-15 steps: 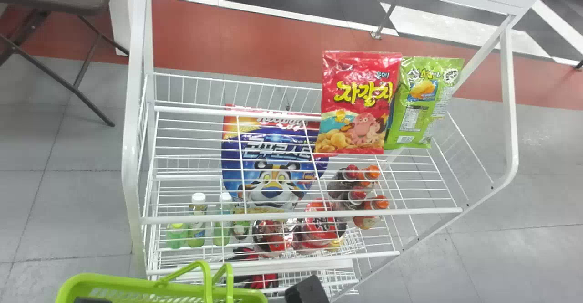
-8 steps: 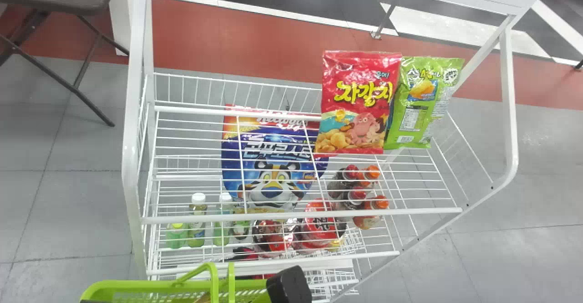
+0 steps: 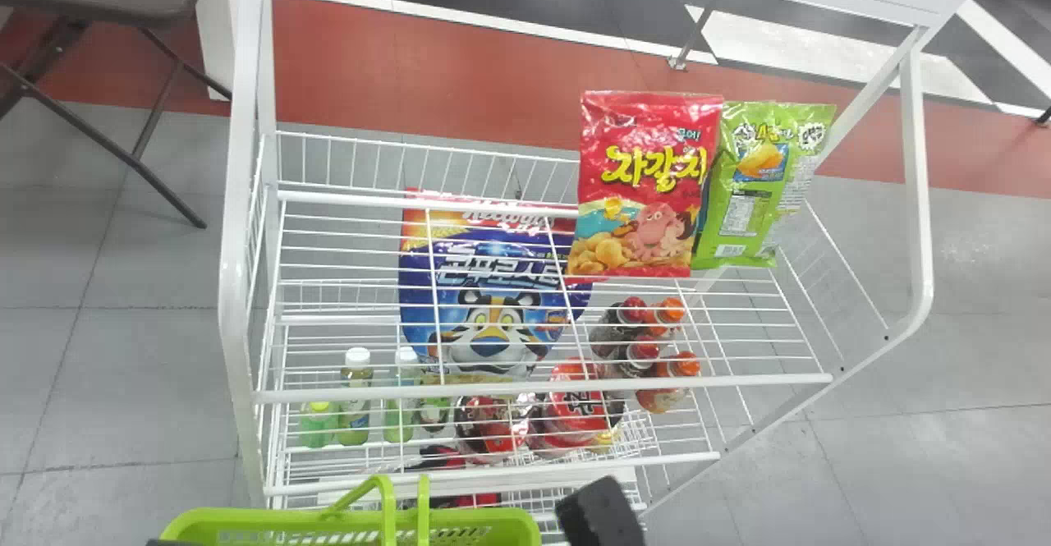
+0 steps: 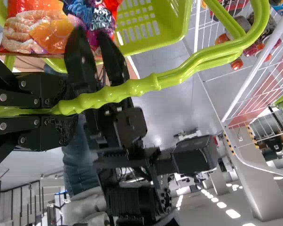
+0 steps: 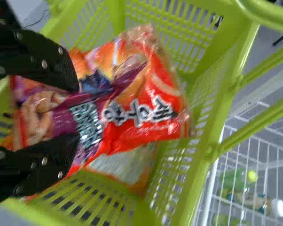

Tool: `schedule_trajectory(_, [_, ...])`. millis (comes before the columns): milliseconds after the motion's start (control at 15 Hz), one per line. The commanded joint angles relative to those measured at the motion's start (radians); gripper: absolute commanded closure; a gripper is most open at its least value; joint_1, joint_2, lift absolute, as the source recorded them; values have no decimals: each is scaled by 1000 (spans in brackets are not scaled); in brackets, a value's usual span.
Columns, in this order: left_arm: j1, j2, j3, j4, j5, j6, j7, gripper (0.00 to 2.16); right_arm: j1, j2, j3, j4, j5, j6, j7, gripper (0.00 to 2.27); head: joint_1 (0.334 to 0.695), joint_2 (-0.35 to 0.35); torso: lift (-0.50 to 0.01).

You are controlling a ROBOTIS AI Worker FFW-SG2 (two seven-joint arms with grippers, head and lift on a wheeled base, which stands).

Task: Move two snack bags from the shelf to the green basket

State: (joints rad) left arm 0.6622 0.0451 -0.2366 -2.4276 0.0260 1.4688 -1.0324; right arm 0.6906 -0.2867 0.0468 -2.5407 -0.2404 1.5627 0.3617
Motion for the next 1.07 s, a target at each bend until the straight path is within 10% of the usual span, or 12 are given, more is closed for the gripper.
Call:
schedule_trajectory(0, [2, -1, 0, 1, 0, 0, 3, 2121, 1, -2, -79, -72, -5, 10, 13, 63, 695, -350, -17])
schedule_trajectory(267, [11, -2, 0, 2, 0, -15, 6, 2121, 1, 54, -193, -75, -17, -213, 43, 66, 695, -350, -17])
schedule_trajectory(600, [14, -4, -4, 8, 0, -24, 9, 2121, 63, 135, -216, 33, -37, -1072, 99, 73, 695, -350, -17])
schedule_trajectory(1000, [17, -4, -3, 24, 3, -43, 3, 2121, 168, 208, -196, 197, -28, -1582, -36, 73, 695, -350, -17])
